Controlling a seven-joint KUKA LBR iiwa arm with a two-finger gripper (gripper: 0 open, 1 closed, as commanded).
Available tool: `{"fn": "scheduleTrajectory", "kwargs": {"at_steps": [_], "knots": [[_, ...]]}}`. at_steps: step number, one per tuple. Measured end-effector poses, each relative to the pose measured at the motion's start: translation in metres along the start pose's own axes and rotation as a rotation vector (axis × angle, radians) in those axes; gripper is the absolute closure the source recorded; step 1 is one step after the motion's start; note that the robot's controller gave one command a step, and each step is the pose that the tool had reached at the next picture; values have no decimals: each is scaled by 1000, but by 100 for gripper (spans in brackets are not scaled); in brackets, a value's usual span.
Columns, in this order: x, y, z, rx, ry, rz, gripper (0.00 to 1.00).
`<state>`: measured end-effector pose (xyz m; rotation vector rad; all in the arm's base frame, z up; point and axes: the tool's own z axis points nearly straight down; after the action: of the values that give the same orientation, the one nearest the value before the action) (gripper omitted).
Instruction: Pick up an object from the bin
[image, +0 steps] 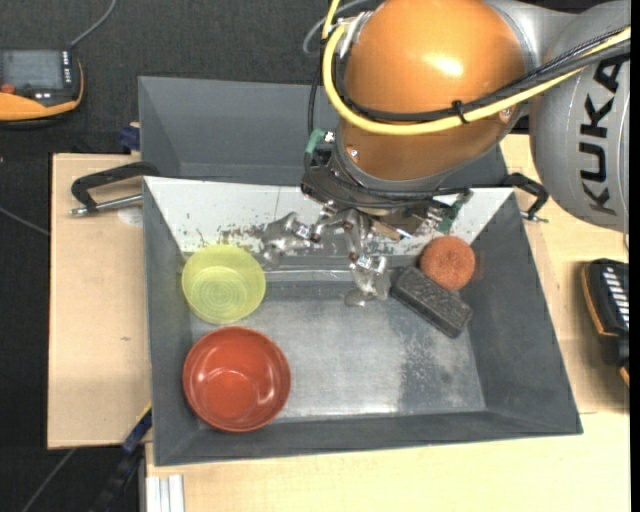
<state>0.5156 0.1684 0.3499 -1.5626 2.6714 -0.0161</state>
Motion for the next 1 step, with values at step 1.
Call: {"fn": "scheduleTrajectory", "kwargs": {"at_steps": [1], "knots": [[0,-14,30,0,-3,158,0]]}}
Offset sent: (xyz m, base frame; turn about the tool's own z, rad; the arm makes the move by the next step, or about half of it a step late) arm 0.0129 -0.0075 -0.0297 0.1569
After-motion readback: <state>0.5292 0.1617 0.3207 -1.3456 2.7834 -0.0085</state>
